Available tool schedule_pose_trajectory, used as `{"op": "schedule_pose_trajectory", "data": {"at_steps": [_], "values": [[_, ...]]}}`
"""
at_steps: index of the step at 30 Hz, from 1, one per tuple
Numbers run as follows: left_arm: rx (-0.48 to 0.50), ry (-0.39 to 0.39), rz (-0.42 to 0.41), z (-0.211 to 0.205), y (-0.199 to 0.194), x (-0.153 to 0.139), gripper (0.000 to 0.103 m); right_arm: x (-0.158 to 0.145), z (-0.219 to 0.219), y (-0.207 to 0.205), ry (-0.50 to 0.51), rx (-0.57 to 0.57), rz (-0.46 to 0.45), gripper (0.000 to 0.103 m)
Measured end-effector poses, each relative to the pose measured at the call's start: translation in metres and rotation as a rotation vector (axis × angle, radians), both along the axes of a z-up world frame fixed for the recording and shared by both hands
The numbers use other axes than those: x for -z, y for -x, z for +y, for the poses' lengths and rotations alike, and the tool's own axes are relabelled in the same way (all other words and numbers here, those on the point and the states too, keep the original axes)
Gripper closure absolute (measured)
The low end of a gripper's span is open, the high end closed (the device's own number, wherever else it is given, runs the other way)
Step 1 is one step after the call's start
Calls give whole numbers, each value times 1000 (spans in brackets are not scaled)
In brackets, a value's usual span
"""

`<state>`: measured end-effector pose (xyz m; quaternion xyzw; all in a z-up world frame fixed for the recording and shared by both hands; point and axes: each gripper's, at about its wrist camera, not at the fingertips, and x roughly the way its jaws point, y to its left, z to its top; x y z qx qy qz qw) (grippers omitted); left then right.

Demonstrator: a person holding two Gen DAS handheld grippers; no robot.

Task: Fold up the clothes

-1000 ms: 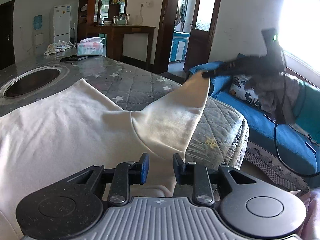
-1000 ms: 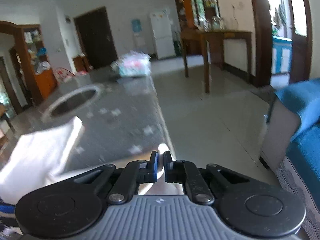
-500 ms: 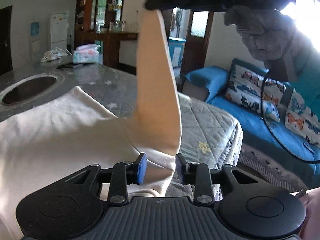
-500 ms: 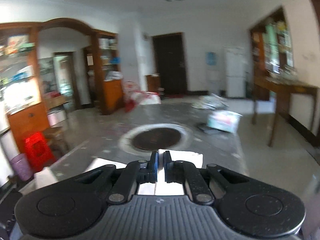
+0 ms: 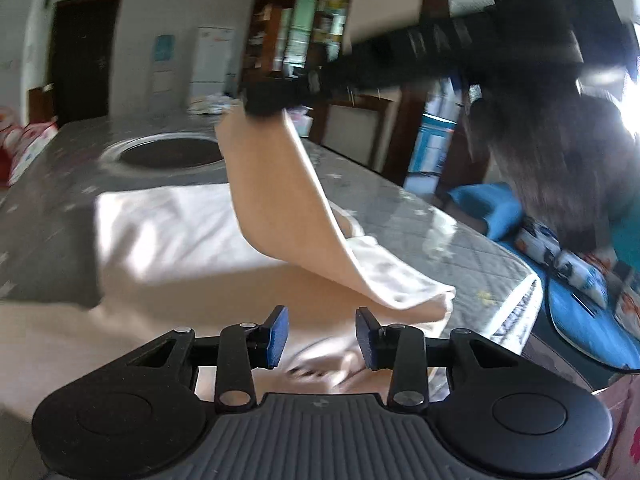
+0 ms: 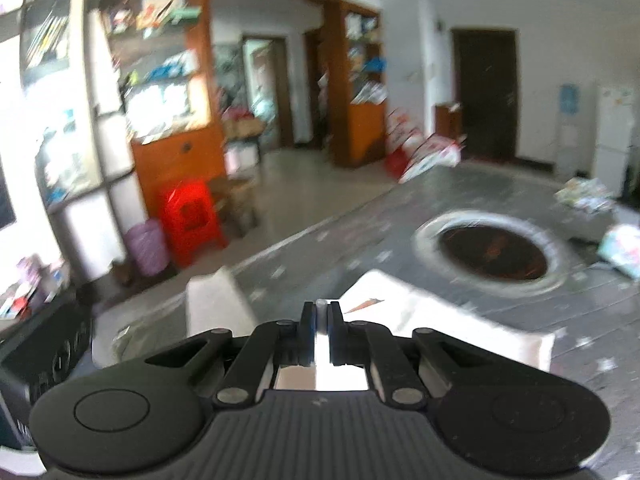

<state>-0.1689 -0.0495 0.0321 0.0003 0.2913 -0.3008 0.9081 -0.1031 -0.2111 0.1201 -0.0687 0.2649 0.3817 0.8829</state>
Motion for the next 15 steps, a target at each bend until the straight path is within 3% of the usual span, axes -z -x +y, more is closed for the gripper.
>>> {"op": "schedule_pose_trajectory", "data": {"at_steps": [7, 11, 15], "values": [[-94, 15, 1, 31, 0, 0, 62, 32, 25, 12, 73, -107, 83, 90], [-119, 4, 11, 44, 2, 0, 61, 37, 3, 13, 109, -90, 101, 82], [-131, -1, 6, 54, 5, -3, 61, 54, -31, 14, 186, -16, 136, 82]]}}
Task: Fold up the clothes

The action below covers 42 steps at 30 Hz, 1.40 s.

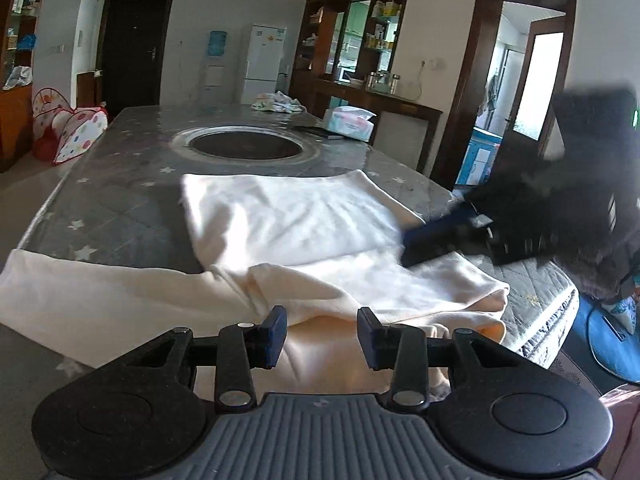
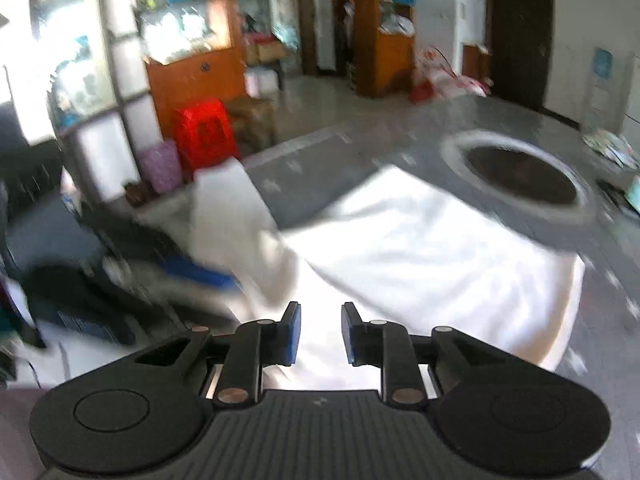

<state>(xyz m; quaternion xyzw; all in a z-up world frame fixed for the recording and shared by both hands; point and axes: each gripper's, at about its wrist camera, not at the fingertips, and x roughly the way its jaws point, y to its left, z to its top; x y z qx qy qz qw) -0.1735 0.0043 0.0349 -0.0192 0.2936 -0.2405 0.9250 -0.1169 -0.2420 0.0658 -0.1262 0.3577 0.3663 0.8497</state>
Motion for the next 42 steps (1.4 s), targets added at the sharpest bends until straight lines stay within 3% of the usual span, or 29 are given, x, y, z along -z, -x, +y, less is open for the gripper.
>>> {"op": "schedule_pose_trajectory", "data": {"at_steps": [6, 9, 16, 22, 23, 33, 39, 42], "values": [[11, 24, -55, 1, -1, -17, 61, 30, -45, 4, 61, 120, 63, 82], [21, 19, -39, -6, -9, -13, 63, 28, -56, 10, 55, 123, 54, 81], [25, 45, 16, -19, -23, 5, 70, 21, -45, -10, 5, 141, 1, 81], [-9, -37, 51, -21, -31, 16, 75, 34, -43, -28, 18, 177, 13, 81], [-21, -45, 60, -18, -31, 18, 81, 35, -45, -28, 19, 179, 14, 81], [-24, 41, 31, -19, -34, 6, 81, 30, -41, -25, -14, 166, -7, 74], [-75, -118, 34, -37, -40, 13, 81, 38, -36, -26, -9, 161, 14, 73], [-114, -113, 21, -27, -31, 11, 81, 39, -35, -26, -14, 156, 17, 72]]}}
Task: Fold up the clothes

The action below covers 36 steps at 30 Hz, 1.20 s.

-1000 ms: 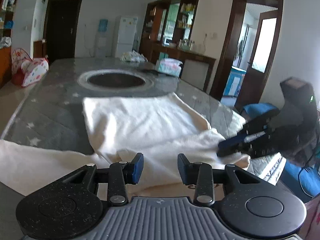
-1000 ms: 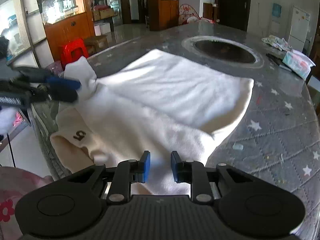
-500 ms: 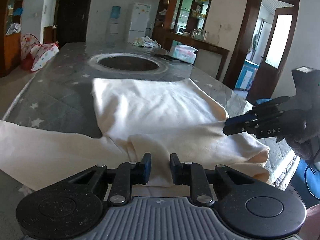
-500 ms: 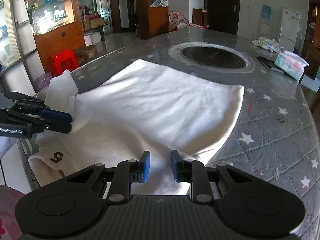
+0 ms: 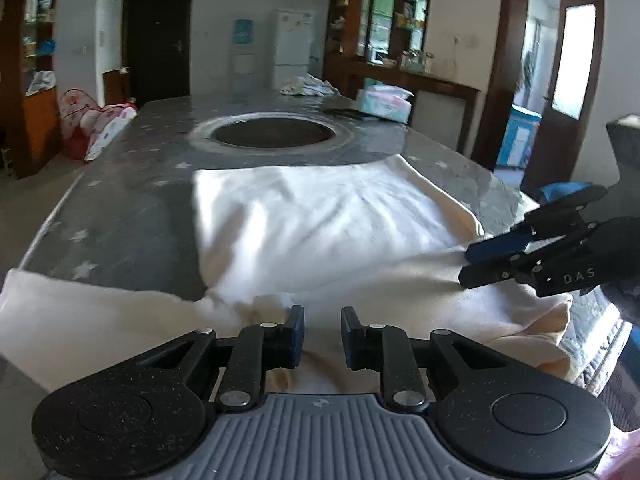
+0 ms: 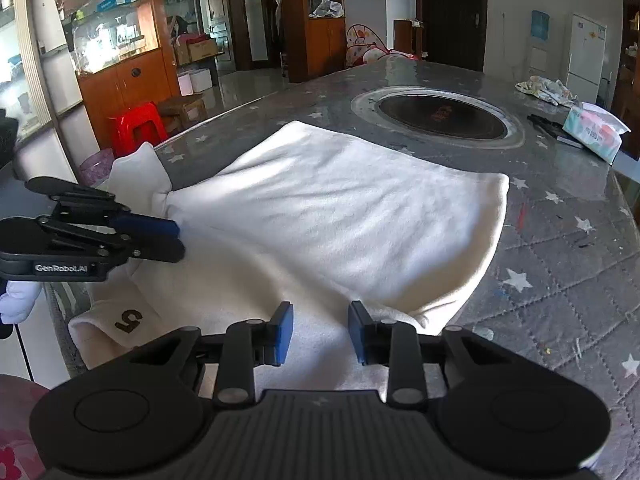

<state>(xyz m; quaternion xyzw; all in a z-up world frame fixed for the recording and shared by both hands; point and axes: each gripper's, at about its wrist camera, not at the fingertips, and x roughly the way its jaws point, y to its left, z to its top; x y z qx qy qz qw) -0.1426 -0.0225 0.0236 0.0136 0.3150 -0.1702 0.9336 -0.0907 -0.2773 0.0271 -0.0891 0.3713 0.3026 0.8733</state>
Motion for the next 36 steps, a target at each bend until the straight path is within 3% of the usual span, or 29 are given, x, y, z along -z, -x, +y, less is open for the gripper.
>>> {"op": "schedule_pose_trajectory", "data": {"at_steps": [4, 11, 18, 22, 26, 33, 36], "values": [[-47, -8, -48, 13, 14, -11, 80, 2, 2, 1, 6, -10, -1, 69], [-2, -15, -4, 15, 23, -7, 81, 3, 1, 2, -1, -8, -1, 68], [-17, -6, -17, 14, 25, -3, 97, 3, 1, 2, -2, -6, -1, 68], [-53, 0, -40, 20, 33, -9, 98, 4, 1, 3, -1, -5, -2, 67], [-67, 23, -3, 23, 31, -6, 97, 3, 2, 3, 1, -7, -3, 66], [-5, 46, -54, 5, 15, -17, 95, 4, 2, 3, 0, -7, -2, 65], [16, 47, -23, -6, 0, -13, 94, 4, 3, 3, 0, -7, -2, 63]]}}
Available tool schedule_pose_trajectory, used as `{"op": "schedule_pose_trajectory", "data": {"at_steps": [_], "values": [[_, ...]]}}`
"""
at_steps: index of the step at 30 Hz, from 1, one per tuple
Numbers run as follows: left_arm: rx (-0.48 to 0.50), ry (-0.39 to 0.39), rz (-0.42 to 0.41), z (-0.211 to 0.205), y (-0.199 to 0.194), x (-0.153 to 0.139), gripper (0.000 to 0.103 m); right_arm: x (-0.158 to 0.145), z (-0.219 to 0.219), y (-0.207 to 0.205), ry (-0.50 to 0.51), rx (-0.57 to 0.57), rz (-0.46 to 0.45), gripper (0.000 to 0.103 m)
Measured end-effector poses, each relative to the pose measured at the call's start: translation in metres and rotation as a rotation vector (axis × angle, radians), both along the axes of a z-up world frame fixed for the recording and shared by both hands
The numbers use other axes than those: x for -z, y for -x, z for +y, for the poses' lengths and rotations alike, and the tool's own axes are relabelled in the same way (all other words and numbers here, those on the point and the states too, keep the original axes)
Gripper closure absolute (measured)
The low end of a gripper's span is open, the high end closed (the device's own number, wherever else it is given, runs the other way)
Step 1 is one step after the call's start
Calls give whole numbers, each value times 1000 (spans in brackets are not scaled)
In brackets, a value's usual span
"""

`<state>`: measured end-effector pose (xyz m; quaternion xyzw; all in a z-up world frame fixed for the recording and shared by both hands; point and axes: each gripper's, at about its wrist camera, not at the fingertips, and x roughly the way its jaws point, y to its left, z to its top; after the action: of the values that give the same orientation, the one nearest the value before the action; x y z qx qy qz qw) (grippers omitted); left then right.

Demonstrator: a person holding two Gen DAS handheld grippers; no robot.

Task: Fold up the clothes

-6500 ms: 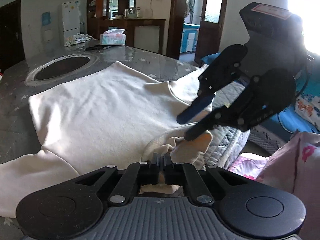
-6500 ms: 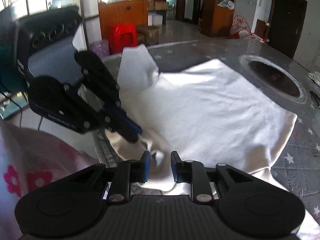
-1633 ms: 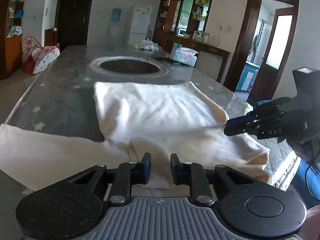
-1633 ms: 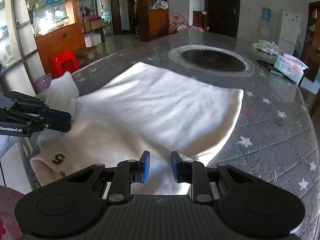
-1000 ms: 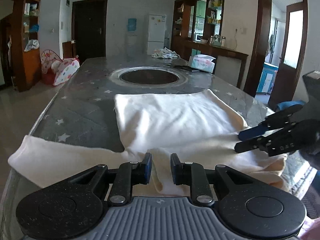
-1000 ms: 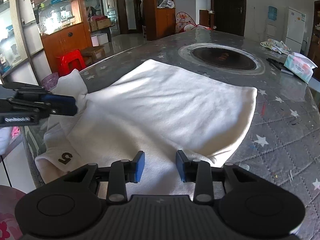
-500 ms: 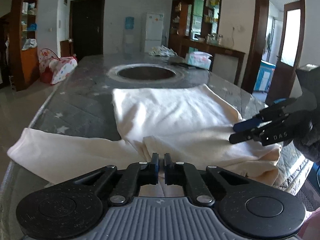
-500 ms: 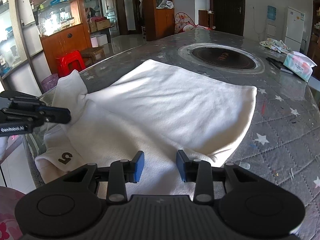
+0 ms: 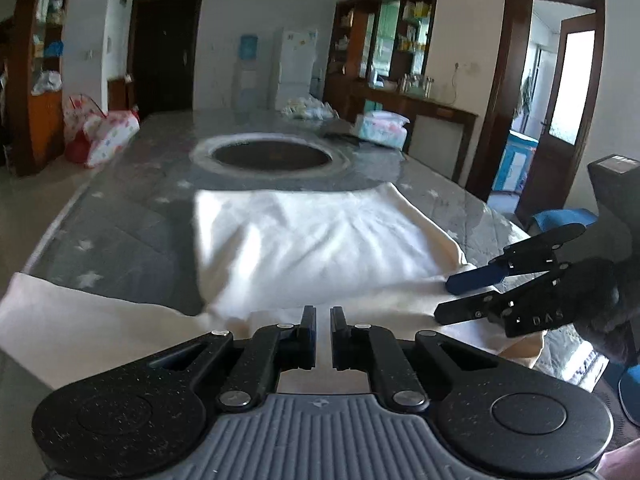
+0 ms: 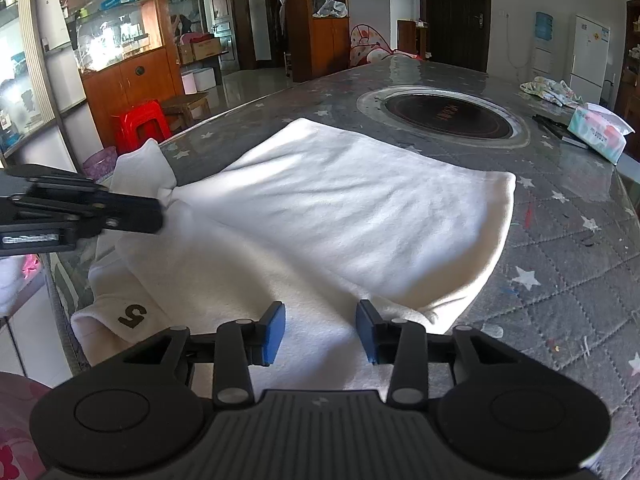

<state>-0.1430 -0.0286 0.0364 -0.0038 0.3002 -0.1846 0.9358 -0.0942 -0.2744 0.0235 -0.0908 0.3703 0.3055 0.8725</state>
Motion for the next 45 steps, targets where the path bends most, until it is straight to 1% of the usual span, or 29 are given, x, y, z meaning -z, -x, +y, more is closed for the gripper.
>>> {"op": "schedule_pose_trajectory", "data": {"at_steps": [2, 3, 6, 8, 11, 14, 17, 19, 20, 21, 23, 24, 25, 26, 27, 28, 32, 34, 35, 36, 37, 39, 41, 44, 45], "values": [[-3, -57, -7, -7, -3, 5, 94, 0, 0, 0, 1, -1, -1, 62], [-12, -70, 1, -7, -5, 9, 94, 0, 0, 0, 0, -1, 0, 62], [-49, -61, 44, 6, -6, 18, 94, 0, -1, 0, -1, -4, 0, 62], [-58, -32, 40, 16, 0, 17, 94, 1, -1, 0, 0, -5, 0, 62], [-95, 9, 6, 32, 12, 10, 93, 0, 0, -1, 0, -6, 0, 61], [-210, 13, -12, 56, 14, 5, 93, 0, 1, 1, 1, -6, -1, 61], [-376, 10, 0, 88, 6, 7, 92, -2, 2, 2, -1, -8, -3, 61], [-488, -8, 3, 110, 0, 9, 85, -4, 2, 3, -5, -12, -6, 61], [-536, -25, 6, 119, -4, 10, 77, -5, 3, 4, -6, -14, -9, 61], [-587, -44, 10, 129, -8, 11, 72, -6, 4, 5, -7, -16, -11, 61], [-670, -72, 15, 145, -15, 14, 70, -8, 4, 6, -11, -19, -14, 61], [-709, -81, 20, 153, -19, 16, 67, -9, 5, 6, -12, -20, -16, 61], [-740, -75, 28, 161, -21, 18, 64, -10, 6, 7, -11, -22, -17, 61], [-771, -67, 36, 170, -24, 20, 57, -11, 6, 7, -11, -24, -18, 61], [-801, -64, 43, 177, -26, 22, 52, -12, 7, 8, -12, -26, -18, 61], [-820, -62, 51, 182, -28, 23, 51, -12, 7, 8, -12, -27, -19, 61], [-822, -36, 51, 193, -34, 27, 51, -13, 9, 9, -13, -30, -21, 61], [-811, -28, 48, 195, -37, 28, 53, -14, 10, 10, -15, -30, -23, 61], [-802, -20, 46, 196, -37, 28, 57, -14, 9, 10, -16, -29, -24, 61], [-786, -7, 42, 197, -36, 28, 69, -14, 9, 10, -18, -28, -25, 61], [-772, 7, 38, 199, -36, 28, 74, -15, 9, 11, -19, -27, -27, 61], [-765, 10, 24, 198, -34, 27, 91, -16, 9, 11, -23, -25, -30, 61], [-759, 19, 13, 195, -32, 23, 95, -17, 7, 13, -27, -22, -37, 61], [-736, 79, -17, 191, -24, 9, 97, -20, 4, 15, -37, -13, -48, 61], [-711, 98, -38, 185, -19, 2, 97, -21, 2, 16, -42, -9, -52, 61]]}}
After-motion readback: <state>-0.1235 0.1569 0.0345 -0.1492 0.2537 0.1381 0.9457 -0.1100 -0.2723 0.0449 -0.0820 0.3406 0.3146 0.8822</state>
